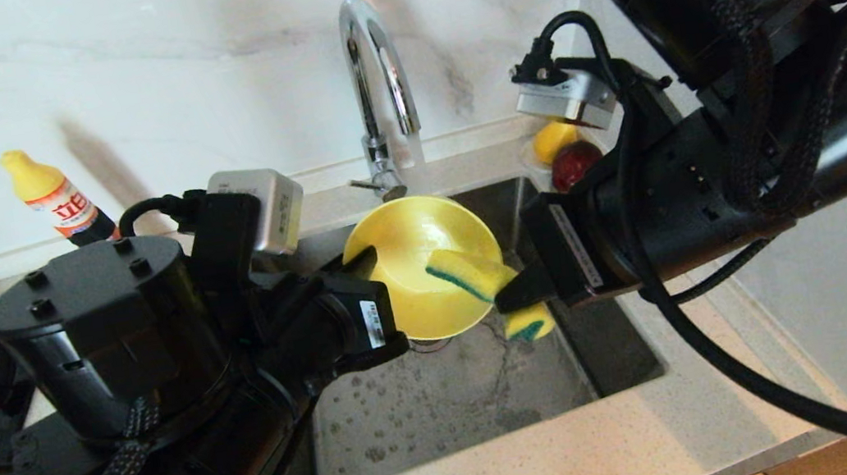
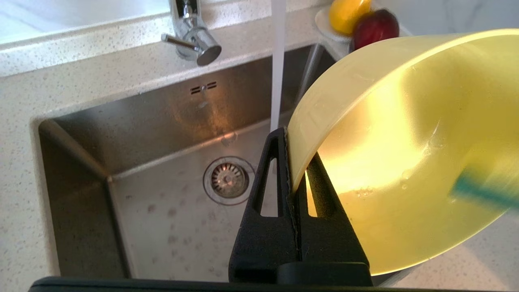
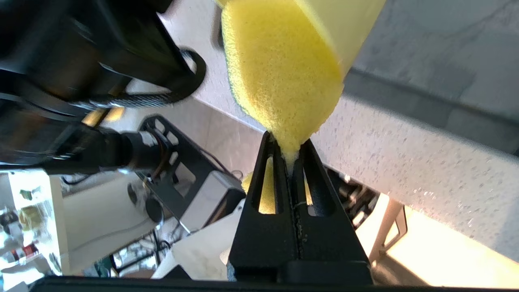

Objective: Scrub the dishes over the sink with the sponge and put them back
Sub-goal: Wipe the bowl, then rinse the bowl

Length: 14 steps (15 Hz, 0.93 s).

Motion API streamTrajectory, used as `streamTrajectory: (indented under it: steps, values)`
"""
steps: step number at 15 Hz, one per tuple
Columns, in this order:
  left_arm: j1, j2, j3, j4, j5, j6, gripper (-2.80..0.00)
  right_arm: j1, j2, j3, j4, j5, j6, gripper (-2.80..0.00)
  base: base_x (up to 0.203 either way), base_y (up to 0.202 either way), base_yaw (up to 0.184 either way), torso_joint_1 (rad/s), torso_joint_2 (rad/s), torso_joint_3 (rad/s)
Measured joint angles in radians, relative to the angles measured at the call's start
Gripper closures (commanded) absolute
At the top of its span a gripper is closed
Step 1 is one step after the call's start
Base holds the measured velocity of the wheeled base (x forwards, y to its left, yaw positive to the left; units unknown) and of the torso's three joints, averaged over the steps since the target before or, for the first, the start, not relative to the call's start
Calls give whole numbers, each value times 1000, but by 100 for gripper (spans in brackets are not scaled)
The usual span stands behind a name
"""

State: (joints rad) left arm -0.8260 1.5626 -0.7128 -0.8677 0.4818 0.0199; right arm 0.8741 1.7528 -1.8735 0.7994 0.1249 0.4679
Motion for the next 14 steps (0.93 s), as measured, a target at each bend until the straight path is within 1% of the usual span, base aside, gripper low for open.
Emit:
streamTrajectory:
  steps: [6, 8, 10, 11, 12, 14]
  values:
    - [14, 28, 21, 5, -1, -17, 0, -12, -74, -32, -5, 0, -9, 0, 0, 0, 0, 0, 0, 0]
    - [27, 53, 12, 43, -6, -31, 0, -23, -103, -37, 1, 0, -10, 0, 0, 0, 0, 0, 0, 0]
    - [44, 77, -25, 138, -18, -86, 0, -28, -131, -33, 3, 0, -10, 0, 0, 0, 0, 0, 0, 0]
    - [54, 88, -59, 211, -31, -126, 0, -29, -143, -25, 3, 0, -10, 0, 0, 0, 0, 0, 0, 0]
    - [66, 96, -108, 299, -53, -180, 0, -29, -156, -10, 4, 0, -10, 0, 0, 0, 0, 0, 0, 0]
    - [97, 114, -227, 495, -121, -301, 0, -29, -178, 31, -4, 0, -10, 0, 0, 0, 0, 0, 0, 0]
